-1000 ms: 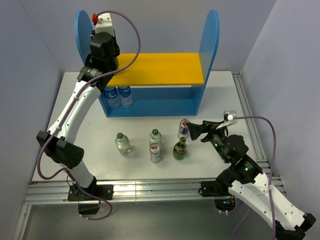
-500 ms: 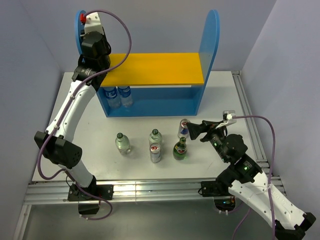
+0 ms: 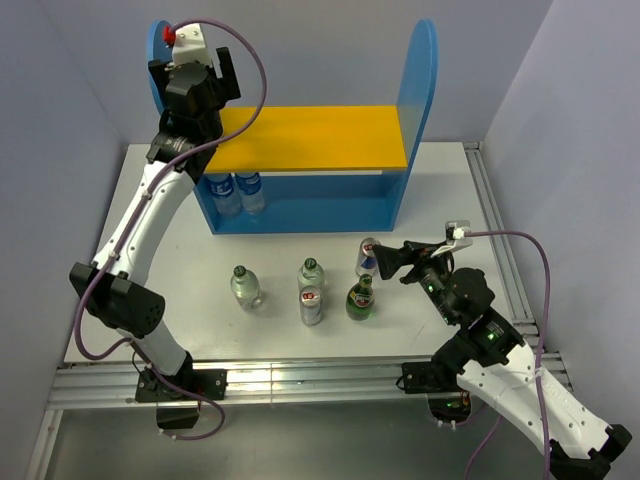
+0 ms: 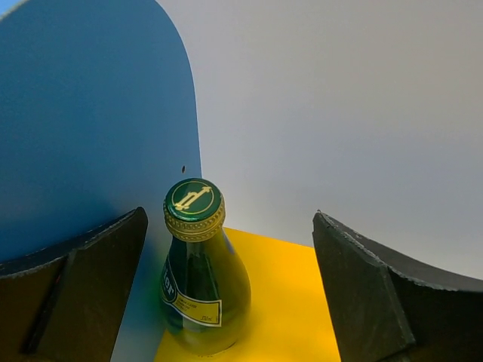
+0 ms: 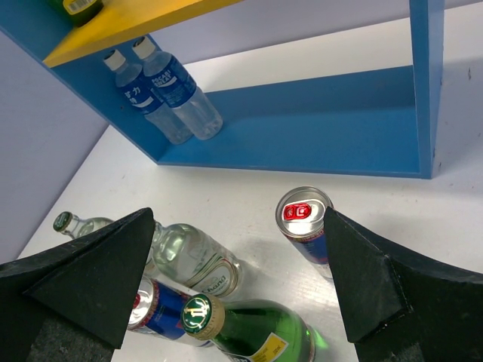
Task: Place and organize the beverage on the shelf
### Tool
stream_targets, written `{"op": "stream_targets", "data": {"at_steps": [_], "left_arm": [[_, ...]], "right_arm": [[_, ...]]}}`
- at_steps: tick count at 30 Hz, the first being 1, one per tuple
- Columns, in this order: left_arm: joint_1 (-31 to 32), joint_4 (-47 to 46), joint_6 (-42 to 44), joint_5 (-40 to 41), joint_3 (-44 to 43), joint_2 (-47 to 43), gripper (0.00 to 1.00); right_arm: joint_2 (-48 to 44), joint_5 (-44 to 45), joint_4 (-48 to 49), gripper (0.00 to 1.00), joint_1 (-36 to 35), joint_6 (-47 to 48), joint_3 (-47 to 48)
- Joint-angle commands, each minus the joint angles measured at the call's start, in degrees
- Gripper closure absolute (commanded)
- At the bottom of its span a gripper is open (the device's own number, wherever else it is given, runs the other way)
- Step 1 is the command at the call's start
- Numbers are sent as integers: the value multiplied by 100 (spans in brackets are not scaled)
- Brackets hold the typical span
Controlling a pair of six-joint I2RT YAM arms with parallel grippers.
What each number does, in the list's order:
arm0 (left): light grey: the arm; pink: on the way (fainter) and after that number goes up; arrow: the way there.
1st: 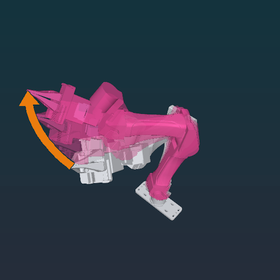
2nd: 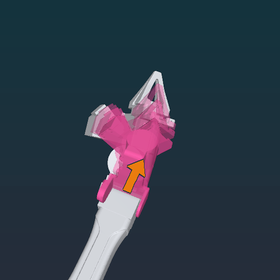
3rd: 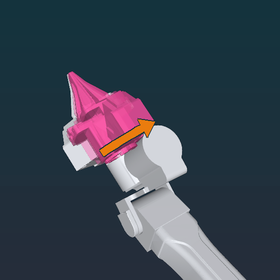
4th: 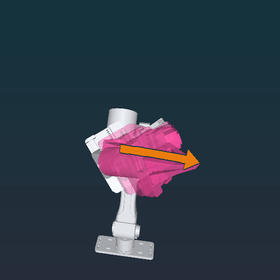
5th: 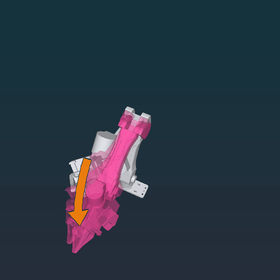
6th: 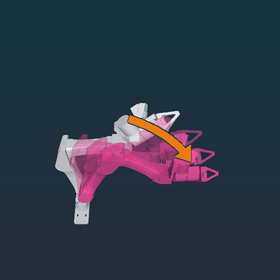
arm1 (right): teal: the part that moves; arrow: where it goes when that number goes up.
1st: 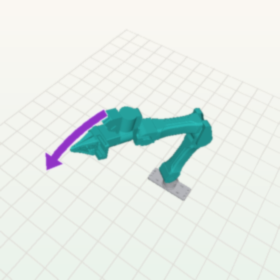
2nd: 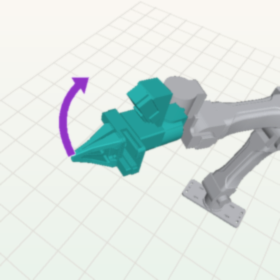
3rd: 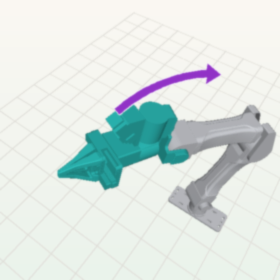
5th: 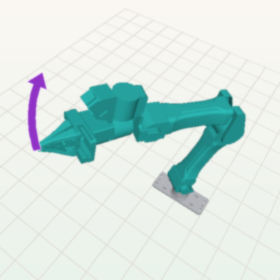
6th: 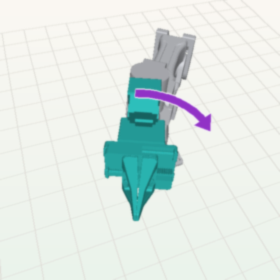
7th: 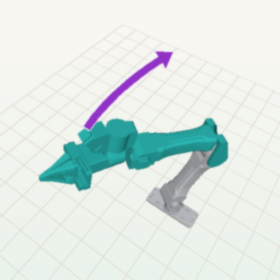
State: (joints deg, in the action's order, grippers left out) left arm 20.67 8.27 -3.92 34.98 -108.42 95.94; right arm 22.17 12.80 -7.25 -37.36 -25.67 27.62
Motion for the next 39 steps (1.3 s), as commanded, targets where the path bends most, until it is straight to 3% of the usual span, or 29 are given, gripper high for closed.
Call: {"op": "stream_targets", "data": {"at_steps": [1,5,11,15,19,23,29,39], "left_arm": [[-116,95,-249,193,-407,-383,1],[244,298,-31,386,-514,-655,1],[1526,560,24,1124,-5,-1454,1],[2792,824,-214,828,1216,-2447,1],[3847,825,-547,-164,2604,-3063,1],[4603,-175,-1047,-902,4631,-3572,1],[5034,-1705,-1568,-1538,5989,-3391,1],[5290,-2787,-1796,-1811,6009,-2098,1]], "right_arm": [[76,12,250,0,-34,9,-20],[103,4,285,0,-34,9,-19],[24,-6,276,0,-34,18,-19],[-38,310,66,0,-43,9,86],[-125,1020,-171,0,-43,-78,139],[-196,2169,-558,0,-34,-403,183],[-477,3211,-1095,0,-34,-887,235],[-495,3273,-1147,0,-43,-948,191]]}}
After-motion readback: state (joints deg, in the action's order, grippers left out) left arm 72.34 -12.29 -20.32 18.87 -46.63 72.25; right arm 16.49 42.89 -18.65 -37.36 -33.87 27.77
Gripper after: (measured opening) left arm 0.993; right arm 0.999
